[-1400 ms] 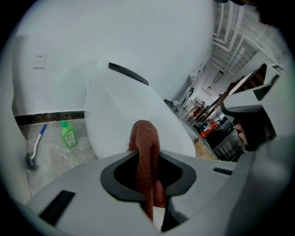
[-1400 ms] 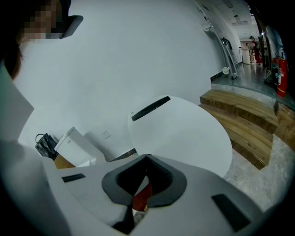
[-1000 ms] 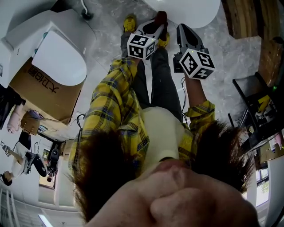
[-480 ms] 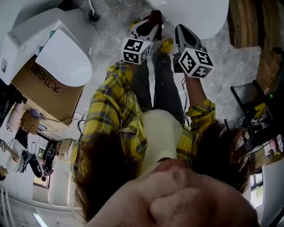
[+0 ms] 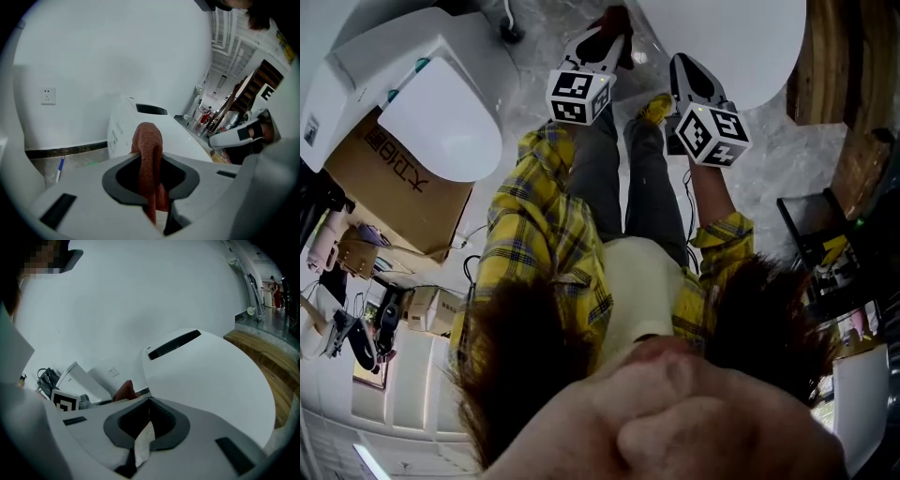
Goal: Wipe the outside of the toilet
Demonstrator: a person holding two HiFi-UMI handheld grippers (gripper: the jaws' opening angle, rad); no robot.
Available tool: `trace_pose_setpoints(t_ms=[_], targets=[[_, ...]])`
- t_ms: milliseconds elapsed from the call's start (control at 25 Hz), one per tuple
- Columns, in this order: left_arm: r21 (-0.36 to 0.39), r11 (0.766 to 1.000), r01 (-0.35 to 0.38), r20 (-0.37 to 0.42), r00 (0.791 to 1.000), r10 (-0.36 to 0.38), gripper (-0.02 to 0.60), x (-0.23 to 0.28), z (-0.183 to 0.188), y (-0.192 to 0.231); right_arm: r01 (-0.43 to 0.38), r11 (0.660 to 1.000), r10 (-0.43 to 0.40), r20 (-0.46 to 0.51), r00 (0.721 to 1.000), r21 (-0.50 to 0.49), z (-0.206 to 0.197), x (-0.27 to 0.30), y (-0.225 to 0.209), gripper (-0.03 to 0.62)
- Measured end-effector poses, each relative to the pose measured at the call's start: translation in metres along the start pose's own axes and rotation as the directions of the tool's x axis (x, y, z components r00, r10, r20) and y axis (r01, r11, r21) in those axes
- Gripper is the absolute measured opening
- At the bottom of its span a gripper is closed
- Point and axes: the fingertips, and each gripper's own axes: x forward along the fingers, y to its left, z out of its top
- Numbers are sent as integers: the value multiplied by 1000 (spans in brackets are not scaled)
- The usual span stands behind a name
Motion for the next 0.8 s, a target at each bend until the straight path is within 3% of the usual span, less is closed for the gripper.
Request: trace_pose_setpoints(t_ms=[480,800], targets=[[93,993,-74,18,997,73,84,42,51,75,-14,999,12,-34,999,-39,18,41,10,25],[113,985,-131,23,991,129,84,78,73,132,-17,999,15,-48,999,-30,20,65,20,25]])
